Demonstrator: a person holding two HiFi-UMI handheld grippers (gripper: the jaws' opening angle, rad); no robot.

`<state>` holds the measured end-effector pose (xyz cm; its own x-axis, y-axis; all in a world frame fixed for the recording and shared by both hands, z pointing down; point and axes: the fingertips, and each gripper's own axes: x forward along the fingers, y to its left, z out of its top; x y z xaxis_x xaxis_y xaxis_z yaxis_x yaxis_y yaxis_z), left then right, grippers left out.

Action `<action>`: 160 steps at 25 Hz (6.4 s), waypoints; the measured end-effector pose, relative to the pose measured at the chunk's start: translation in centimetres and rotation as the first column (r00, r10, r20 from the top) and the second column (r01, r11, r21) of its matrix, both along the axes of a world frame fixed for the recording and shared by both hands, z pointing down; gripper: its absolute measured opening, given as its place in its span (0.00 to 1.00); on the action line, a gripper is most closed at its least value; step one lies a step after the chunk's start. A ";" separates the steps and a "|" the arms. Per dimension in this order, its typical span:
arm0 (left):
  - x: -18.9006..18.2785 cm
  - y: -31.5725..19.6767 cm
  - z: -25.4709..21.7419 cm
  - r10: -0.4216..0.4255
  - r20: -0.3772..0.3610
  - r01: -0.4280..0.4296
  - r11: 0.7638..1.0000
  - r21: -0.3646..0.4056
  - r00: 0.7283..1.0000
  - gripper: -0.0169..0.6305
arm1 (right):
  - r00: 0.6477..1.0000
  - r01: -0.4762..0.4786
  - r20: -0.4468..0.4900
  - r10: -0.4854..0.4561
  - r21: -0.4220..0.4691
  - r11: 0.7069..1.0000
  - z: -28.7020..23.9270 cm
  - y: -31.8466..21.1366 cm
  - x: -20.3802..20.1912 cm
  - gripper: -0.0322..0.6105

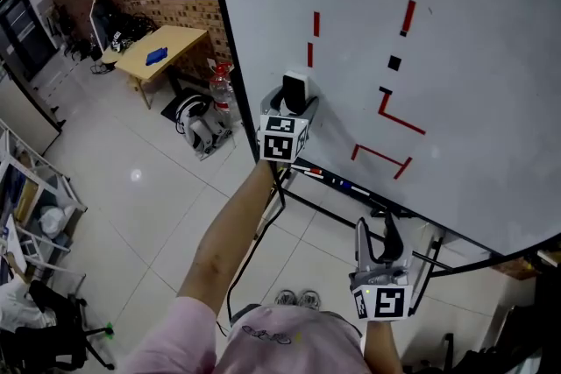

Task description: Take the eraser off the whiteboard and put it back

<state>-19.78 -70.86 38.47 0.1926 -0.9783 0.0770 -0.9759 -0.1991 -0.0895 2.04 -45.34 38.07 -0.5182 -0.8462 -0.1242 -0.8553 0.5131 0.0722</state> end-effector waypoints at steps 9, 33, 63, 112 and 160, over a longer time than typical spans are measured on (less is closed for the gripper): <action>-0.5 0.1 -0.2 0.012 -0.040 -0.011 1.000 0.018 0.999 0.45 | 1.000 0.013 -0.022 -0.013 -0.010 1.000 0.3 0.7 -0.2 0.35; -1.9 32.9 -8.1 0.144 -0.243 -0.032 0.910 0.414 0.959 0.44 | 0.994 0.099 0.052 -0.097 -0.037 0.994 0.5 7.9 -3.3 0.35; 9.2 67.8 -9.9 0.466 -0.237 -0.325 0.828 0.457 0.853 0.44 | 0.993 -0.090 0.077 0.084 0.073 0.993 -3.9 43.8 3.5 0.35; 5.4 87.2 -11.2 0.431 -0.285 -0.294 0.860 0.418 0.856 0.44 | 0.911 -0.413 0.087 0.404 0.150 0.898 -8.0 65.9 11.2 0.35; 13.0 49.6 -7.9 0.403 -0.256 -0.309 0.889 0.338 0.879 0.45 | 0.932 -0.362 0.034 0.360 0.066 0.930 -3.9 26.6 17.5 0.35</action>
